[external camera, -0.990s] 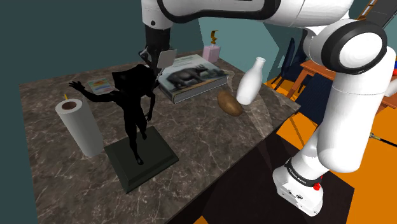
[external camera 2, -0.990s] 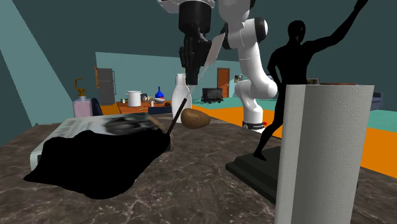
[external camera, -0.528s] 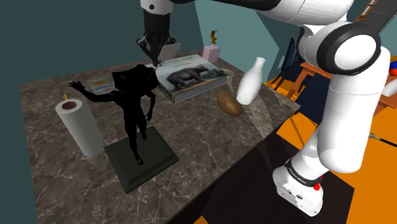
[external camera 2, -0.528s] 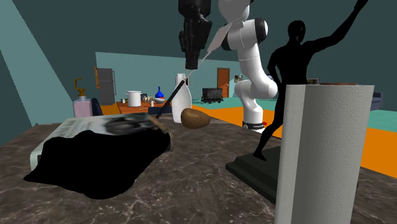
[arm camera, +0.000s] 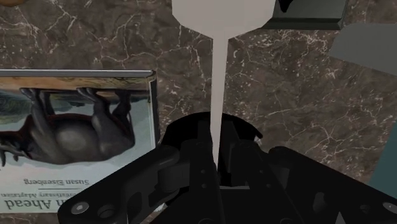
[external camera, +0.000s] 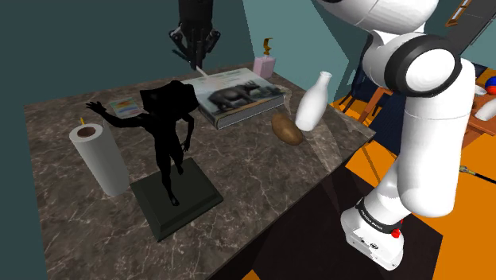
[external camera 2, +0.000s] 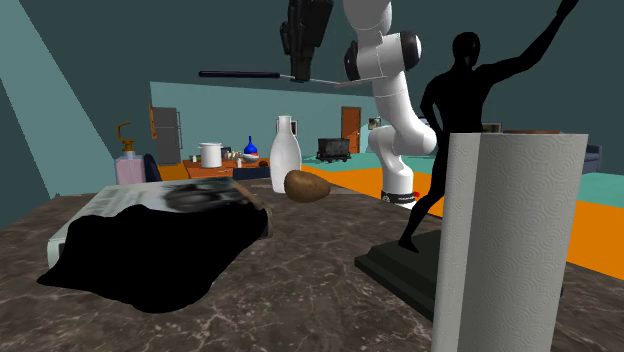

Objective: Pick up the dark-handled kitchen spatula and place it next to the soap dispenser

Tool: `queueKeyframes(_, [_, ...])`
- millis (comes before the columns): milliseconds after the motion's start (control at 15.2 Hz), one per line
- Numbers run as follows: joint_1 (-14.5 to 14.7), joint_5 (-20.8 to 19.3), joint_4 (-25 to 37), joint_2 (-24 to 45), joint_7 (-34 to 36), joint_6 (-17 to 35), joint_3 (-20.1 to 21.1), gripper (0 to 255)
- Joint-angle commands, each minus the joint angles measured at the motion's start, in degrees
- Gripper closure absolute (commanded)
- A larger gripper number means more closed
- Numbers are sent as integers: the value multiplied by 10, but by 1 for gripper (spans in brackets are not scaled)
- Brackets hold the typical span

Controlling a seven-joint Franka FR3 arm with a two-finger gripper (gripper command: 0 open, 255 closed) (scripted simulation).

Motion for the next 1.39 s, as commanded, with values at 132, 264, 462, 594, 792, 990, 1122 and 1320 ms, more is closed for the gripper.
queueKeyframes(132, [23, -14, 89, 34, -4, -55, -4, 255])
queueKeyframes(264, [-20, 6, 13, -13, -23, -24, -1, 255])
queueKeyframes(462, [-71, 31, -65, -65, -59, 6, -5, 255])
queueKeyframes(594, [-100, 45, -104, -93, -85, 21, -10, 255])
queueKeyframes(792, [-137, 64, -150, -126, -125, 37, -22, 255])
queueKeyframes(990, [-170, 79, -183, -152, -167, 49, -35, 255])
queueKeyframes(1122, [-190, 87, -200, -165, -194, 54, -45, 255])
queueKeyframes(1320, [-218, 97, -217, -179, -236, 60, -61, 255])
